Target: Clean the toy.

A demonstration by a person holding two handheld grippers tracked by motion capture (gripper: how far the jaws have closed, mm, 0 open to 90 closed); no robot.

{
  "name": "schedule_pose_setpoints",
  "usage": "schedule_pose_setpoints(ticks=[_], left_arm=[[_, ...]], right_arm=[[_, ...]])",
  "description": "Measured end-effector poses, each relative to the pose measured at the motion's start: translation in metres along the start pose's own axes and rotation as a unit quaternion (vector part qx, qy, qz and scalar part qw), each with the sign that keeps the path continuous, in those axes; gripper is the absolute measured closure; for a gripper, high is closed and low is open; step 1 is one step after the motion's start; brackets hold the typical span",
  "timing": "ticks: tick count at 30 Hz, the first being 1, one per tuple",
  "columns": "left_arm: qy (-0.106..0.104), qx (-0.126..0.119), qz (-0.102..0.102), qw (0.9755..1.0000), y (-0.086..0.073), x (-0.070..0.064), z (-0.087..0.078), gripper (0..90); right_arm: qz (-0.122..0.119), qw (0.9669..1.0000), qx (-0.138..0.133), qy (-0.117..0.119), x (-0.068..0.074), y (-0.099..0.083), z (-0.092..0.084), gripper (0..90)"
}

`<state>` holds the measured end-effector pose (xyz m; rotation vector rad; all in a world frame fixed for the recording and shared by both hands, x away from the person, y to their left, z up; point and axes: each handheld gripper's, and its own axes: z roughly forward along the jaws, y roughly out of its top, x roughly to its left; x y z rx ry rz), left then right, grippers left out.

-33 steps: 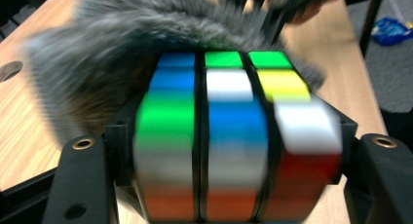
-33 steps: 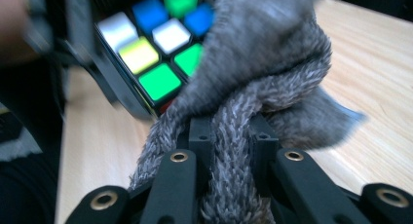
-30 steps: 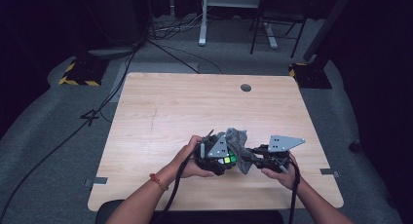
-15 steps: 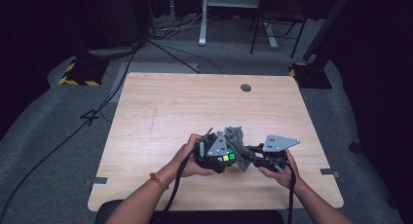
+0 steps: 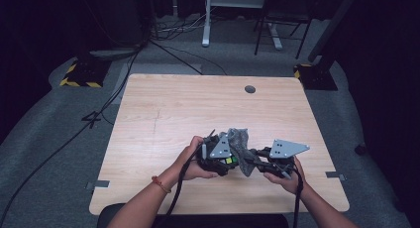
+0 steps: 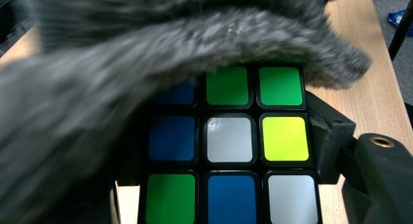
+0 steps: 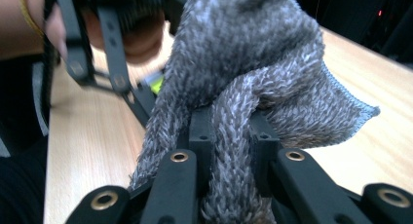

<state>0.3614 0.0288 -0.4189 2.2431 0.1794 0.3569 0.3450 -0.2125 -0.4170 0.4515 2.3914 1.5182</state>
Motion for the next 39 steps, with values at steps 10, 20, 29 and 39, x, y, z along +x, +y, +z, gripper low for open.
schedule_pose_setpoints(ticks=[10, 20, 29, 39], left_arm=[[0.001, -0.014, 0.008, 0.9999, 0.005, -0.004, -0.005, 33.4], [0.017, -0.021, -0.001, 0.9996, 0.002, 0.003, -0.016, 33.4], [0.002, -0.002, 0.008, 1.0000, 0.004, -0.005, -0.002, 33.4], [0.007, -0.018, 0.015, 0.9997, 0.008, -0.007, -0.010, 33.5]], right_arm=[[0.020, 0.9984, 0.046, -0.025, -0.015, -0.010, 0.013, 77.3], [0.023, 0.9974, 0.065, 0.022, -0.012, -0.021, 0.012, 77.1], [0.001, 0.9999, 0.009, 0.013, -0.001, 0.000, -0.004, 77.1], [0.042, 0.9971, 0.062, -0.012, -0.018, -0.021, 0.015, 76.7]])
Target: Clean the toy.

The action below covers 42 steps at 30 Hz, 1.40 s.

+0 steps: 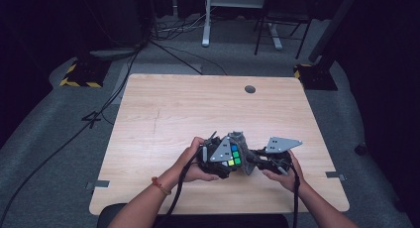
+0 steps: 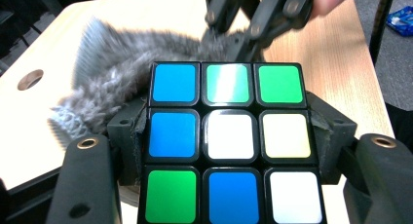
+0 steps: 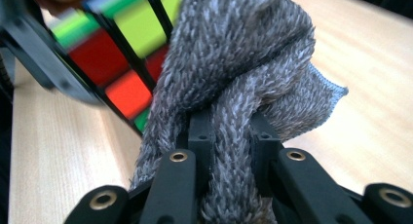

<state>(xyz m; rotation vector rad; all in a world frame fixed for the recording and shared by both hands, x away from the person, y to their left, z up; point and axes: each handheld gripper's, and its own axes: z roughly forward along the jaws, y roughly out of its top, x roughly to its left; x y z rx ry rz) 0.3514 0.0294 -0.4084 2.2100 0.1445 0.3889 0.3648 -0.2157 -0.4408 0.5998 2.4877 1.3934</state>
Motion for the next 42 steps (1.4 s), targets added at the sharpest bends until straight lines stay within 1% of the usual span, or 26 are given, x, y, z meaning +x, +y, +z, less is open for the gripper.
schedule_pose_setpoints(ticks=[2, 4, 6, 7, 8, 9, 10, 11, 13, 16, 18, 21, 23, 26, 28, 30, 33, 36, 37, 38, 39, 40, 42], left_arm=[[-0.003, -0.010, -0.007, 0.9999, 0.000, 0.002, -0.004, 33.5], [0.004, -0.017, -0.007, 0.9998, 0.000, 0.004, -0.007, 33.5], [-0.001, -0.023, -0.012, 0.9997, -0.001, 0.005, -0.009, 33.5], [-0.002, -0.023, -0.010, 0.9997, -0.001, 0.005, -0.008, 33.5], [0.000, -0.023, -0.008, 0.9997, -0.001, 0.005, -0.008, 33.5], [-0.001, -0.025, -0.010, 0.9996, -0.002, 0.005, -0.007, 33.4], [-0.005, -0.032, -0.014, 0.9994, -0.002, 0.005, -0.007, 33.4], [-0.010, -0.037, -0.019, 0.9991, -0.003, 0.006, -0.008, 33.3], [-0.020, -0.047, -0.031, 0.9982, -0.005, 0.009, -0.009, 33.2], [-0.033, -0.055, -0.041, 0.9971, -0.006, 0.012, -0.012, 32.9], [-0.036, -0.056, -0.039, 0.9970, -0.006, 0.012, -0.013, 32.8], [-0.038, -0.056, -0.039, 0.9970, -0.007, 0.011, -0.014, 32.7], [-0.042, -0.052, -0.038, 0.9970, -0.008, 0.011, -0.014, 32.6], [-0.038, -0.041, -0.033, 0.9979, -0.010, 0.011, -0.013, 32.4], [-0.032, -0.030, -0.030, 0.9986, -0.010, 0.009, -0.012, 32.4], [-0.032, -0.024, -0.030, 0.9988, -0.010, 0.009, -0.010, 32.3], [-0.032, -0.012, -0.032, 0.9989, -0.010, 0.011, -0.006, 32.1], [-0.025, 0.011, -0.019, 0.9994, -0.011, 0.009, -0.001, 32.0], [-0.018, 0.019, -0.013, 0.9996, -0.012, 0.007, 0.002, 32.0], [-0.015, 0.024, -0.013, 0.9995, -0.012, 0.006, 0.004, 32.2], [-0.010, 0.029, -0.010, 0.9995, -0.012, 0.005, 0.005, 32.4], [-0.012, 0.032, -0.009, 0.9994, -0.012, 0.006, 0.007, 32.5], [-0.013, 0.030, -0.016, 0.9994, -0.013, 0.007, 0.007, 32.7]], right_arm=[[0.005, 0.9999, 0.011, 0.010, -0.001, -0.004, 0.004, 76.7], [0.004, 0.9997, 0.014, 0.019, 0.000, -0.004, 0.006, 76.7], [0.004, 0.9993, 0.021, 0.030, 0.002, -0.005, 0.007, 76.6], [0.002, 0.9992, 0.021, 0.034, 0.003, -0.005, 0.008, 76.6], [0.007, 0.9990, 0.019, 0.040, 0.002, -0.005, 0.008, 76.5], [0.014, 0.9988, 0.013, 0.046, 0.002, -0.005, 0.008, 76.4], [0.022, 0.9979, 0.001, 0.060, 0.000, -0.006, 0.007, 76.5], [0.025, 0.9972, -0.009, 0.070, 0.000, -0.006, 0.006, 76.5], [0.026, 0.9968, -0.019, 0.074, 0.000, -0.005, 0.004, 76.7], [0.029, 0.9957, -0.034, 0.081, 0.000, -0.005, -0.001, 76.7], [0.033, 0.9943, -0.045, 0.091, -0.001, -0.005, -0.003, 76.7], [0.027, 0.9940, -0.053, 0.091, 0.000, -0.005, -0.005, 76.7], [0.030, 0.9935, -0.057, 0.093, -0.001, -0.005, -0.007, 76.7], [0.037, 0.9921, -0.064, 0.102, -0.003, -0.006, -0.008, 76.8], [0.037, 0.9919, -0.066, 0.102, -0.004, -0.006, -0.008, 76.8], [0.037, 0.9921, -0.065, 0.101, -0.004, -0.005, -0.008, 76.9], [0.034, 0.9928, -0.067, 0.093, -0.003, -0.005, -0.009, 77.0], [0.030, 0.9928, -0.073, 0.090, -0.002, -0.002, -0.012, 77.1], [0.028, 0.9930, -0.074, 0.088, -0.001, -0.001, -0.012, 77.1], [0.027, 0.9930, -0.076, 0.086, 0.000, 0.000, -0.012, 77.1], [0.026, 0.9937, -0.073, 0.081, 0.001, 0.001, -0.011, 77.1], [0.023, 0.9945, -0.068, 0.077, 0.001, 0.001, -0.010, 77.1], [0.025, 0.9945, -0.069, 0.075, 0.000, 0.000, -0.010, 77.0]])
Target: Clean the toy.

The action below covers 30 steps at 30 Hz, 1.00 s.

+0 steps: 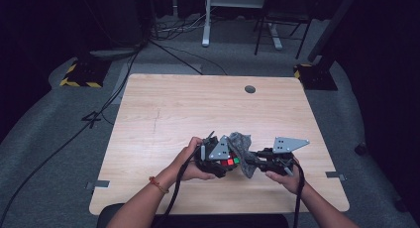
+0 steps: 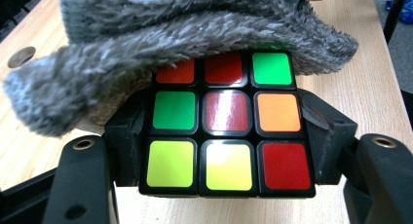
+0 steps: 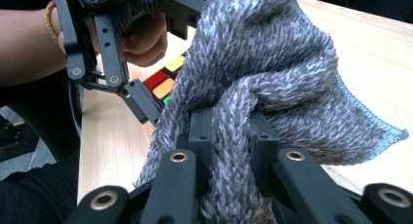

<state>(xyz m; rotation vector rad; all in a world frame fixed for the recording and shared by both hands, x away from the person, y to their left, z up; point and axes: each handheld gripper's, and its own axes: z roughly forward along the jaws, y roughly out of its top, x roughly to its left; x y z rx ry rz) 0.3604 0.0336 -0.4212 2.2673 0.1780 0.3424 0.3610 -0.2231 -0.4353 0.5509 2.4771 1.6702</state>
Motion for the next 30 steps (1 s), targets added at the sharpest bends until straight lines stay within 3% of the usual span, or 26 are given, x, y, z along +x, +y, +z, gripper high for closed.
schedule_pose_setpoints(ticks=[2, 5, 10, 14, 18, 22, 26, 30], left_arm=[[0.002, -0.004, 0.002, 1.0000, 0.001, 0.000, 0.000, 32.8], [0.005, -0.012, 0.002, 0.9999, 0.003, 0.000, -0.002, 33.0], [0.010, -0.017, -0.001, 0.9998, 0.005, 0.001, -0.002, 33.1], [0.007, -0.038, -0.013, 0.9992, 0.005, 0.004, -0.011, 33.0], [0.004, -0.035, -0.012, 0.9993, 0.004, 0.005, -0.012, 33.0], [-0.002, -0.028, -0.009, 0.9996, 0.003, 0.003, -0.008, 33.0], [-0.016, -0.018, -0.007, 0.9997, 0.004, -0.002, 0.000, 33.1], [-0.034, -0.026, -0.004, 0.9991, 0.007, -0.006, 0.003, 33.2]], right_arm=[[-0.007, 1.0000, 0.000, -0.005, 0.000, 0.001, -0.001, 77.0], [-0.035, 0.9987, 0.022, -0.030, 0.003, 0.002, 0.000, 77.0], [-0.017, 0.9975, 0.060, -0.032, -0.002, -0.010, 0.011, 77.0], [-0.009, 0.9973, 0.070, -0.023, -0.003, -0.013, 0.015, 77.0], [-0.012, 0.9977, 0.064, -0.018, 0.001, -0.010, 0.013, 77.0], [-0.026, 0.9986, 0.040, -0.025, 0.005, -0.003, 0.004, 77.1], [-0.033, 0.9984, 0.014, -0.044, 0.006, 0.003, -0.003, 77.0], [-0.037, 0.9970, 0.016, -0.067, 0.004, 0.004, -0.003, 77.0]])
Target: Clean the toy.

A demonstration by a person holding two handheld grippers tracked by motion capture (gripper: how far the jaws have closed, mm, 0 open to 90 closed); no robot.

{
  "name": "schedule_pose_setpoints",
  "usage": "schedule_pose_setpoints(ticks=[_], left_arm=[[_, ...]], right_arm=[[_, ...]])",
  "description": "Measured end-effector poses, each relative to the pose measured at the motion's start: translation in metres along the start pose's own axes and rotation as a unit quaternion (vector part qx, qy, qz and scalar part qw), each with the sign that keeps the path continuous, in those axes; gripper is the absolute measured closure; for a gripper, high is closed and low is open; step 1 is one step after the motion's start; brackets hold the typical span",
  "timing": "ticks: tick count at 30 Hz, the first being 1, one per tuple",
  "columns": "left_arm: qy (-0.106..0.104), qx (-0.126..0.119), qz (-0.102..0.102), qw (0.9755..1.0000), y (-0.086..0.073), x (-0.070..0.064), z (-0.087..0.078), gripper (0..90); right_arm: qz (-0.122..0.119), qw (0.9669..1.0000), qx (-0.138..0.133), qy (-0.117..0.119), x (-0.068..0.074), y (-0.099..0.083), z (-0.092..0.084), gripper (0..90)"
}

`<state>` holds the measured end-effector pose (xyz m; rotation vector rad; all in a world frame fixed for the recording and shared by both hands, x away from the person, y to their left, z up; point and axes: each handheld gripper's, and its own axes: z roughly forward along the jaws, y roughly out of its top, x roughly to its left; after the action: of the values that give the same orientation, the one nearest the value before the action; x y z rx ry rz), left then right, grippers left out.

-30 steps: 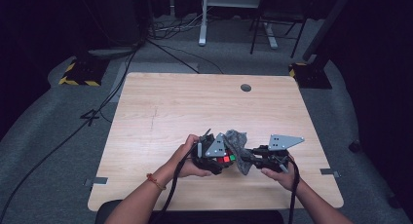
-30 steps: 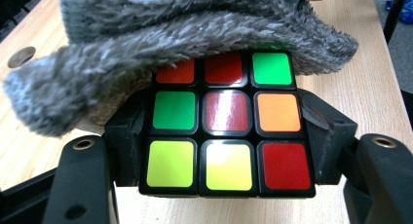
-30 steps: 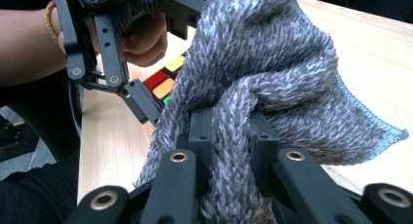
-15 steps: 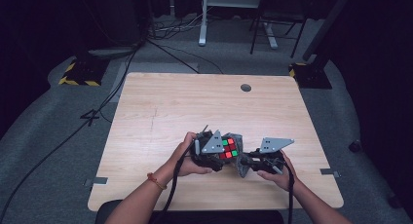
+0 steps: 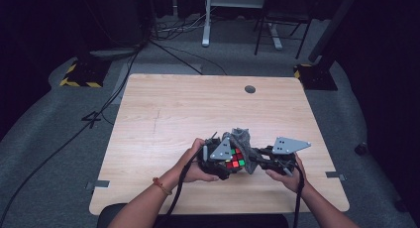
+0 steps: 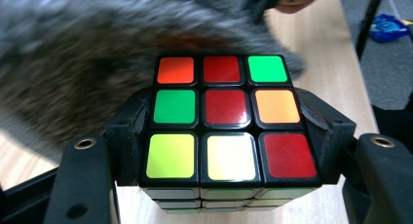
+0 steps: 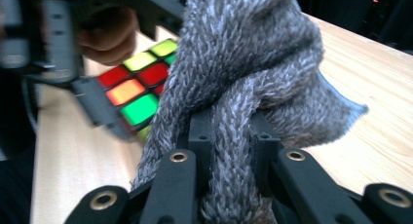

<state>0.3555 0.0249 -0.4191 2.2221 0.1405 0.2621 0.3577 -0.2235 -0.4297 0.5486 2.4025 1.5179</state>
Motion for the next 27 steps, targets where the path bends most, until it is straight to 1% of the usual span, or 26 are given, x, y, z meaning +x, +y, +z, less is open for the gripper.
schedule_pose_setpoints(ticks=[3, 4, 5, 6, 8, 9, 11, 12, 13, 16, 18, 20, 22, 24, 25, 26, 27], left_arm=[[0.000, -0.008, 0.007, 0.9999, 0.004, -0.004, -0.003, 33.2], [0.001, -0.010, 0.010, 0.9999, 0.004, -0.004, -0.005, 33.2], [0.004, -0.011, 0.012, 0.9999, 0.005, -0.003, -0.007, 33.2], [0.012, -0.010, 0.014, 0.9998, 0.005, -0.003, -0.008, 33.2], [0.015, -0.015, 0.010, 0.9997, 0.004, 0.000, -0.012, 33.2], [0.021, -0.017, 0.008, 0.9996, 0.003, 0.002, -0.014, 33.2], [0.022, -0.021, 0.000, 0.9995, 0.002, 0.005, -0.017, 33.1], [0.028, -0.023, -0.002, 0.9993, 0.001, 0.007, -0.019, 33.1], [0.032, -0.024, -0.003, 0.9992, -0.001, 0.009, -0.020, 33.1], [0.032, -0.027, -0.017, 0.9990, -0.004, 0.015, -0.023, 33.2], [0.035, -0.020, -0.016, 0.9991, -0.005, 0.015, -0.021, 33.2], [0.034, -0.017, -0.016, 0.9991, -0.004, 0.013, -0.020, 33.2], [0.033, -0.016, -0.015, 0.9992, -0.003, 0.012, -0.017, 33.2], [0.027, -0.015, -0.016, 0.9994, -0.002, 0.010, -0.015, 33.2], [0.021, -0.019, -0.018, 0.9994, -0.001, 0.008, -0.014, 33.2], [0.020, -0.019, -0.016, 0.9995, 0.000, 0.007, -0.013, 33.2], [0.022, -0.018, -0.010, 0.9995, 0.001, 0.006, -0.013, 33.2]], right_arm=[[0.007, 0.9997, 0.021, -0.005, -0.003, -0.004, 0.005, 77.0], [0.008, 0.9995, 0.030, -0.001, -0.003, -0.006, 0.008, 77.0], [0.008, 0.9994, 0.034, 0.001, -0.003, -0.008, 0.009, 77.0], [0.008, 0.9992, 0.038, 0.004, -0.002, -0.008, 0.010, 77.0], [0.008, 0.9991, 0.040, 0.012, -0.001, -0.008, 0.011, 77.1], [0.009, 0.9990, 0.040, 0.017, 0.000, -0.007, 0.012, 77.0], [0.009, 0.9988, 0.042, 0.024, 0.002, -0.007, 0.012, 77.0], [0.008, 0.9986, 0.043, 0.028, 0.004, -0.007, 0.012, 77.0], [0.007, 0.9986, 0.042, 0.032, 0.005, -0.007, 0.012, 77.0], [0.003, 0.9985, 0.036, 0.041, 0.008, -0.004, 0.011, 77.0], [0.000, 0.9987, 0.028, 0.043, 0.010, -0.001, 0.008, 76.8], [-0.005, 0.9989, 0.021, 0.041, 0.010, 0.001, 0.005, 76.9], [-0.004, 0.9993, 0.009, 0.036, 0.010, 0.003, 0.002, 76.8], [-0.005, 0.9995, 0.000, 0.030, 0.009, 0.003, -0.001, 76.7], [-0.005, 0.9996, -0.003, 0.026, 0.008, 0.004, -0.002, 76.7], [-0.003, 0.9997, -0.007, 0.023, 0.007, 0.004, -0.003, 76.6], [-0.002, 0.9997, -0.005, 0.022, 0.006, 0.005, -0.003, 76.6]])
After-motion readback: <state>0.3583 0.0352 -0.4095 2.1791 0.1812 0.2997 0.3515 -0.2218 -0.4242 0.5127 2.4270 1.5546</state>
